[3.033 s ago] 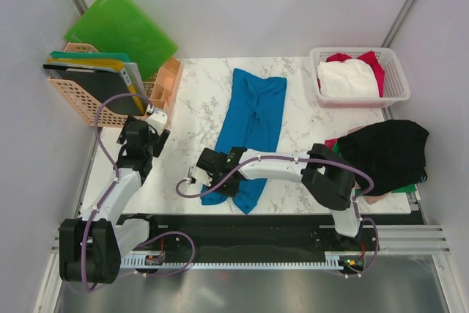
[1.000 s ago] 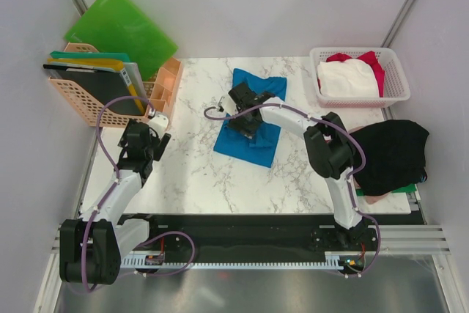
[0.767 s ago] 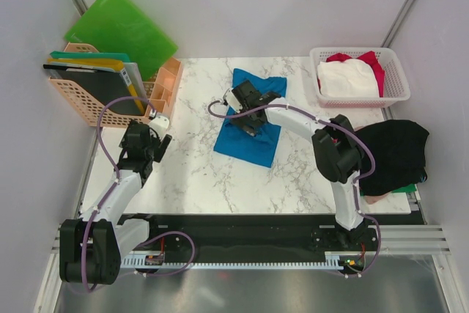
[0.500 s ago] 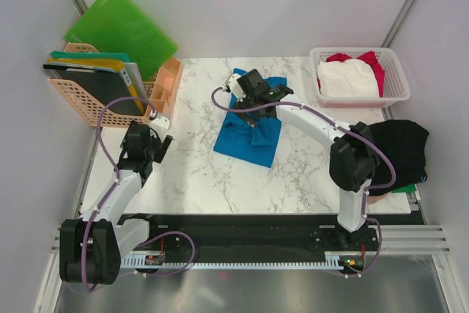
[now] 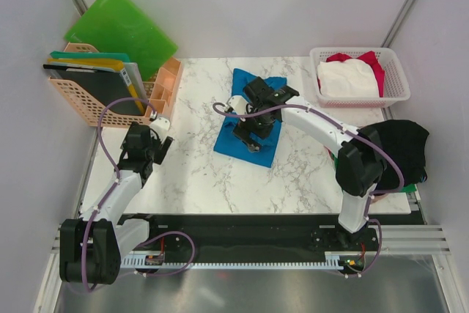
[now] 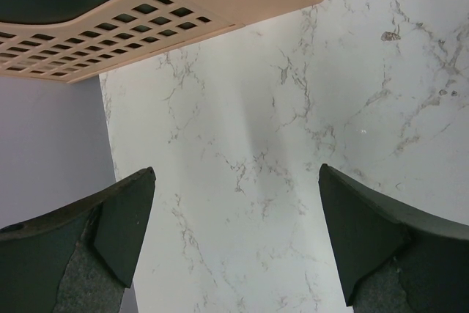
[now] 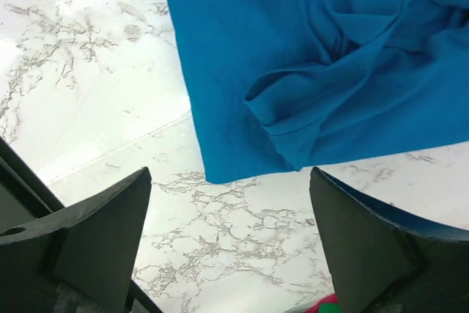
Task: Fold and stack the t-shirts
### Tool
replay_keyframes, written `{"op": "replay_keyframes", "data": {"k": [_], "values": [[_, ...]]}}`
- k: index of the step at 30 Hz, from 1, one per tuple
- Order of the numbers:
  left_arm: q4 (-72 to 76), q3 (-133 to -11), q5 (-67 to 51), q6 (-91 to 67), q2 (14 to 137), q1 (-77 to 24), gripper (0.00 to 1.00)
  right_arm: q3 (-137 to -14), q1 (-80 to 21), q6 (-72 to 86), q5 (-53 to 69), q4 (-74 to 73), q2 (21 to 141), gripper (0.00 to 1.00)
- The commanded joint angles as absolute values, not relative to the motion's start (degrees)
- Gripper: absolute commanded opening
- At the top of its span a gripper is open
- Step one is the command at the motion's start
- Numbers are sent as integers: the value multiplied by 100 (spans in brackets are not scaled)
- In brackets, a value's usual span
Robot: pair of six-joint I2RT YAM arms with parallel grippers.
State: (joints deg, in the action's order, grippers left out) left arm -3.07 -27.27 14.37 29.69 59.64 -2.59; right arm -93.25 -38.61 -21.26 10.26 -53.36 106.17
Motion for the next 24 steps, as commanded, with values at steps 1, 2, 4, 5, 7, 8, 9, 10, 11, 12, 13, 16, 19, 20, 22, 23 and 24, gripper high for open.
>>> {"op": "replay_keyframes", "data": {"k": [1,2,4,5,7,8,9,10,11,12,13,16,19,20,22,23,24], "values": [[-281,-2821,1310,2769,5959,-246,100,-9264,-3867,-2267,1520,-5599,10854,96],[-290,-2813,1310,2786,5950,-246,100,-9246,-3858,-2355,1477,-5599,10994,97],[-290,-2795,1327,2795,5950,-246,100,-9237,-3832,-2434,1389,-5511,11126,96],[-290,-2786,1327,2804,5959,-246,100,-9263,-3823,-2461,1284,-5459,11275,96],[-299,-2760,1327,2812,5933,-246,100,-9377,-3771,-2487,1178,-5379,11451,96],[-290,-2751,1327,2812,5941,-246,100,-9448,-3753,-2531,1099,-5379,11644,96],[-299,-2742,1336,2812,5924,-246,100,-9587,-3736,-2540,1073,-5353,11733,97],[-299,-2733,1336,2821,5915,-246,100,-9658,-3683,-2540,1037,-5353,11907,96],[-299,-2725,1345,2821,5915,-246,100,-9729,-3665,-2549,1002,-5361,11979,96],[-308,-2725,1345,2830,5898,-246,100,-9825,-3648,-2575,976,-5335,12023,96],[-316,-2699,1345,2839,5871,-246,100,-9852,-3595,-2575,941,-5326,12076,96],[-316,-2637,1336,2856,5801,-246,100,-9932,-3542,-2584,844,-5282,12068,96],[-308,-2602,1319,2865,5810,-246,100,-9958,-3524,-2584,747,-5291,11980,96],[-308,-2593,1301,2848,5836,-246,100,-9958,-3507,-2601,721,-5291,11953,97],[-316,-2593,1266,2795,5853,-246,100,-9967,-3516,-2672,563,-5309,11866,97],[-325,-2601,1248,2778,5862,-246,100,-9967,-3516,-2707,475,-5309,11857,97],[-325,-2610,1222,2769,5871,-246,100,-10002,-3507,-2777,370,-5300,11848,97]]}}
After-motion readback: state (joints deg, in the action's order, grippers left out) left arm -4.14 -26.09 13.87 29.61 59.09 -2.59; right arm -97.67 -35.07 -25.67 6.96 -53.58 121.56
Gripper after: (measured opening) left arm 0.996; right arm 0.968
